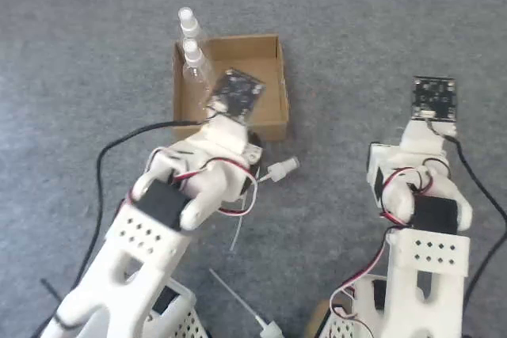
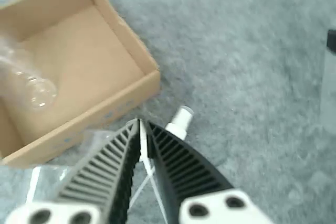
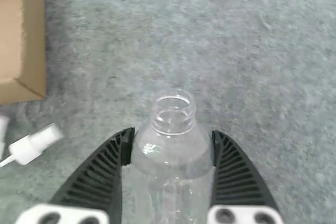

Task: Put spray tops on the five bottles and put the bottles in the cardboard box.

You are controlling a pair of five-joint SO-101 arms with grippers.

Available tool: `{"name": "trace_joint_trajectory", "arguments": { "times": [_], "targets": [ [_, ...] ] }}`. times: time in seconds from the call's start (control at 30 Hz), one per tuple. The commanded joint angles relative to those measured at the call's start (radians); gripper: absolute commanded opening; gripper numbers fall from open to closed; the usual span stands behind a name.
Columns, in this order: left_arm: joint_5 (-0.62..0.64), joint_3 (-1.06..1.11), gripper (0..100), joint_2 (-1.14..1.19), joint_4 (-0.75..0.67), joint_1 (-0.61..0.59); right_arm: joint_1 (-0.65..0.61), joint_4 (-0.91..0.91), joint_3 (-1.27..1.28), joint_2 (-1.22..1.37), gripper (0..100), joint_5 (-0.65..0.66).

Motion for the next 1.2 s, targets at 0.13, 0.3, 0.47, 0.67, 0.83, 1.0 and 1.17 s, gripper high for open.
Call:
{"name": "trace_joint_trajectory", "arguments": {
  "times": [0.13, 0.3, 0.47, 0.67, 0.83, 1.0, 1.17],
  "targets": [
    [0.023, 0.081, 1, -0.227, -0.069, -0.058, -0.111, 0.036, -0.011, -0.033, 7.6, 0.005],
    [0.023, 0.124, 1, -0.336, -0.071, -0.094, -0.159, 0.036, -0.003, -0.033, 7.6, 0.005],
    [0.06, 0.153, 1, -0.417, -0.072, -0.13, -0.216, 0.036, -0.002, -0.033, 7.6, 0.005],
    [0.071, 0.177, 1, -0.5, -0.072, -0.161, -0.297, 0.036, -0.002, -0.035, 7.6, 0.005],
    [0.071, 0.208, 1, -0.552, -0.089, -0.161, -0.321, 0.03, 0.028, -0.105, 7.6, 0.005],
    [0.071, 0.231, 1, -0.588, -0.104, -0.161, -0.321, -0.013, 0.118, -0.26, 7.6, 0.005],
    [0.071, 0.232, 1, -0.609, -0.101, -0.173, -0.338, -0.018, 0.16, -0.366, 7.6, 0.005]
  ]
}}
